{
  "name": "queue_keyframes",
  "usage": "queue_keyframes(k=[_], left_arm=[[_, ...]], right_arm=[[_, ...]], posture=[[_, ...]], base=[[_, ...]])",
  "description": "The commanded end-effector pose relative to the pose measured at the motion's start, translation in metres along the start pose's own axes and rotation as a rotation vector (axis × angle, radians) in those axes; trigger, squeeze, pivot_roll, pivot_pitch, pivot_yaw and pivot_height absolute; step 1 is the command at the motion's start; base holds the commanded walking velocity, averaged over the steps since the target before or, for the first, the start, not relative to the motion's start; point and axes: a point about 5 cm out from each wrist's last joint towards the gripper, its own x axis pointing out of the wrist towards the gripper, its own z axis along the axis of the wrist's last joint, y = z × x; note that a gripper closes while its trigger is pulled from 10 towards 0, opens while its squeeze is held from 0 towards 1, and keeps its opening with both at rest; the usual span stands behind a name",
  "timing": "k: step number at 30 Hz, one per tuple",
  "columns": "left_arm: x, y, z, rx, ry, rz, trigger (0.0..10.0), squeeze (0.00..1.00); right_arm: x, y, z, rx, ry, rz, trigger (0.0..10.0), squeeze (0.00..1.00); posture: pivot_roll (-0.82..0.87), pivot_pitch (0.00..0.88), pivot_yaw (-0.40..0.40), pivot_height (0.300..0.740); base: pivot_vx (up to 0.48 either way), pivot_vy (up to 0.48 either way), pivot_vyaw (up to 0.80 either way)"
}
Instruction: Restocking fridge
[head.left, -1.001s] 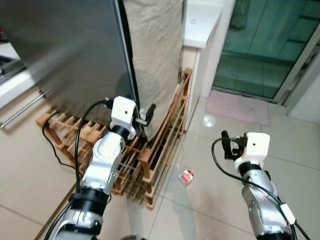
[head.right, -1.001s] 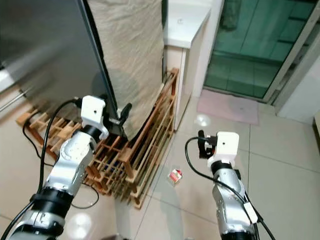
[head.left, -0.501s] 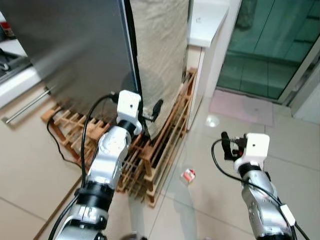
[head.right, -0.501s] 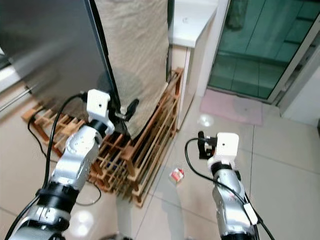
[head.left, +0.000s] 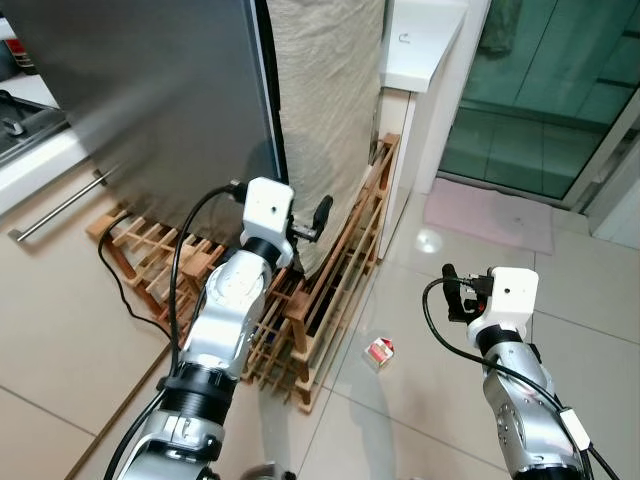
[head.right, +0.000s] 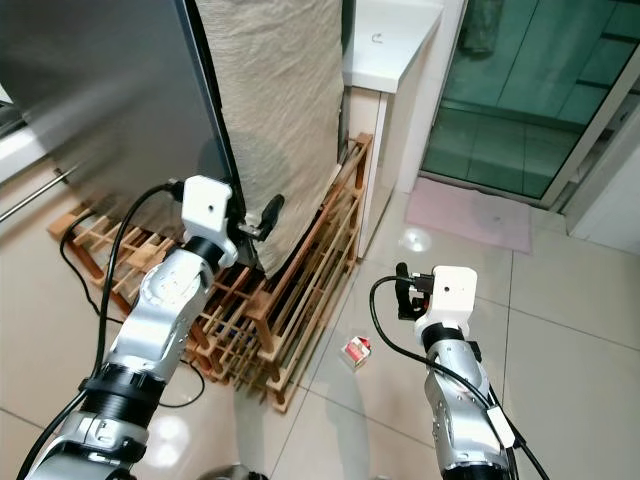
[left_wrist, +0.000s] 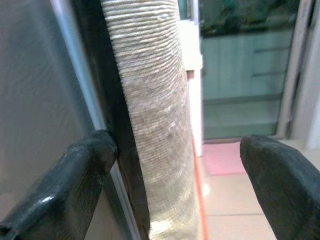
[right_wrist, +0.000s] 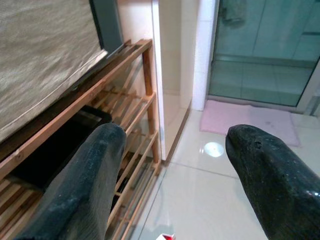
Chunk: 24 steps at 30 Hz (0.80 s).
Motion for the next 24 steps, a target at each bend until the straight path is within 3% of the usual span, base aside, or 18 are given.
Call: queue_keyframes(k=[1,7,10,12,13,16,17,19,24], left_arm=[[0.01,-0.014,0.007,0.042,0.001,-0.029,10.0,0.0],[0.02,-0.037,0.011,0.061,0.015,-0.073,10.0,0.0],[0.024,-0.05,0.011,0.001,0.037,-0.127,10.0,0.0],[0.025,-0.066,0.018,-0.074,0.021,-0.23,10.0,0.0],[0.025,-0.066,0.018,-0.074,0.021,-0.23,10.0,0.0],[0.019,-0.09,0.045,-0.189,-0.1,-0.498,10.0,0.0],[0.014,-0.094,0.054,-0.192,-0.148,-0.588,10.0,0.0],[0.008,-0.098,0.064,-0.188,-0.2,-0.695,10.0,0.0],[0.001,-0.095,0.072,-0.173,-0.242,-0.805,10.0,0.0]], right_arm=[[0.001,0.001,0.0,-0.004,0.002,0.001,10.0,0.0],[0.002,0.003,0.001,-0.004,-0.001,0.002,10.0,0.0],[0.002,0.003,0.0,-0.004,-0.001,0.003,10.0,0.0],[0.001,0.003,0.0,-0.005,0.003,0.006,10.0,0.0],[0.001,0.003,0.0,-0.005,0.003,0.006,10.0,0.0],[-0.002,0.001,-0.003,-0.007,0.015,0.01,10.0,0.0],[-0.002,0.001,-0.004,-0.007,0.02,0.011,10.0,0.0],[-0.003,0.001,-0.005,-0.007,0.028,0.013,10.0,0.0],[-0.004,0.002,-0.009,-0.006,0.045,0.026,10.0,0.0]], posture=[[0.02,0.002,0.047,0.74],[0.01,0.002,0.049,0.74],[0.0,0.002,0.05,0.74],[0.0,0.003,0.05,0.74],[0.0,0.003,0.05,0.74],[0.0,0.005,0.05,0.74],[0.0,0.005,0.049,0.74],[0.0,0.006,0.05,0.74],[0.0,0.008,0.05,0.74]], base=[[0.0,0.0,0.0],[0.0,0.0,0.0],[0.0,0.0,0.0],[0.0,0.0,0.0],[0.0,0.0,0.0],[0.0,0.0,0.0],[0.0,0.0,0.0],[0.0,0.0,0.0],[0.0,0.0,0.0]])
